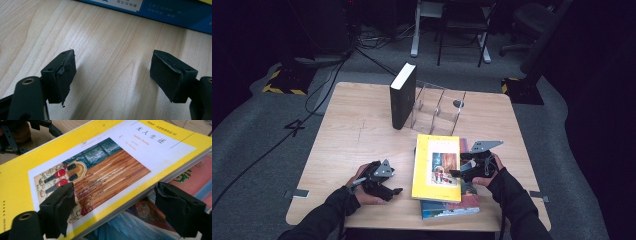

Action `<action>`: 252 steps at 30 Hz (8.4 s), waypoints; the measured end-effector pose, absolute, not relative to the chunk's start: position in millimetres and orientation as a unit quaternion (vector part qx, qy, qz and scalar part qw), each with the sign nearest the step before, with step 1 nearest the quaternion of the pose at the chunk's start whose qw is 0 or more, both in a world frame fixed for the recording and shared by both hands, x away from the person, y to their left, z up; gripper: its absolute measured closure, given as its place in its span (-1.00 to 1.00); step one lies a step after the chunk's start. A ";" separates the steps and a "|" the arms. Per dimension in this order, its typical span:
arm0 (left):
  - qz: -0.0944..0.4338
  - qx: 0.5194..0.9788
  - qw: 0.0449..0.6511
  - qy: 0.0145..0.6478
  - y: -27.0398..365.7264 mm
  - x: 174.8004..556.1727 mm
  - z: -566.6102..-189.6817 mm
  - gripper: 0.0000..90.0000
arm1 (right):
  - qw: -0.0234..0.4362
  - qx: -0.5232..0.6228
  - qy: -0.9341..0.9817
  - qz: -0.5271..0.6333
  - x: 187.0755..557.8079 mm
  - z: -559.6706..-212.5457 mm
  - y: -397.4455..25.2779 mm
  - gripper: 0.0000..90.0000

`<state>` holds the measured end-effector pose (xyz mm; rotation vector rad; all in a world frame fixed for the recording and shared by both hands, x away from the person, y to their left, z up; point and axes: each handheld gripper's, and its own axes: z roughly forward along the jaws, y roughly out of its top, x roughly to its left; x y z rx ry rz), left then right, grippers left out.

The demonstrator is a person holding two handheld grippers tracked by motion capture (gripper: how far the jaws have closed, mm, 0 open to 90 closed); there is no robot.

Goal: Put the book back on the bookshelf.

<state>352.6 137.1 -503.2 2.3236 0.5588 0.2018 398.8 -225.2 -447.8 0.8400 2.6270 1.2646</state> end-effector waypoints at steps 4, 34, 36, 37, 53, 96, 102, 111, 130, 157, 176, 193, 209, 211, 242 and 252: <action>0.079 0.903 0.363 0.215 136.9 353.0 -503.3 -0.53 | 0.059 0.274 0.863 0.421 397.6 -445.2 -225.4 -0.59; 0.106 0.877 0.404 0.236 120.5 388.2 -491.6 -0.22 | 0.036 0.229 0.841 0.488 411.6 -447.7 -204.8 0.61; 0.108 0.876 0.408 0.233 117.9 392.5 -489.6 -0.15 | 0.048 0.223 0.842 0.490 409.2 -447.0 -203.3 0.67; 0.111 0.876 0.408 0.233 116.5 395.6 -488.6 -0.12 | 0.053 0.219 0.841 0.492 407.7 -446.5 -202.7 0.69; 0.107 0.842 0.464 0.255 114.9 433.3 -478.3 0.64 | 0.071 0.186 0.827 0.526 396.5 -439.2 -202.7 0.81; 0.190 0.816 0.529 0.133 102.0 425.3 -350.1 1.00 | 0.205 0.130 0.798 0.552 380.2 -380.8 -204.9 0.94; 0.199 0.815 0.531 0.119 101.2 406.9 -344.6 0.99 | 0.223 0.114 0.787 0.564 363.0 -383.9 -208.6 0.96; 0.199 0.816 0.530 0.123 103.3 386.2 -352.8 0.83 | 0.238 0.099 0.779 0.572 344.5 -385.8 -213.4 0.96; 0.142 0.842 0.499 0.145 115.1 341.2 -402.5 0.54 | 0.249 0.091 0.774 0.575 329.8 -387.7 -215.8 0.96; 0.109 0.828 0.521 0.178 63.6 339.2 -434.4 -0.04 | 0.253 0.071 0.776 0.574 314.4 -388.3 -216.1 0.95; 0.129 0.829 0.528 0.128 57.7 333.0 -430.6 0.61 | 0.293 0.115 0.758 0.571 314.1 -389.5 -233.8 0.49; 0.110 0.825 0.539 0.124 59.4 332.9 -432.5 0.63 | 0.214 0.182 0.770 0.572 337.7 -415.9 -243.2 -0.05; 0.121 0.799 0.576 0.124 56.9 335.1 -396.2 0.36 | 0.216 0.173 0.780 0.562 334.6 -418.2 -236.2 0.07; 0.126 0.795 0.581 0.124 54.8 336.8 -390.0 0.34 | 0.217 0.171 0.781 0.561 334.5 -418.0 -236.2 0.07; 0.219 0.770 0.578 0.158 65.8 367.8 -343.6 0.66 | 0.224 0.207 0.770 0.560 344.0 -422.9 -252.1 0.01; 0.309 0.726 0.559 0.255 110.6 406.3 -333.2 0.66 | 0.221 0.217 0.773 0.554 347.7 -428.1 -252.9 0.01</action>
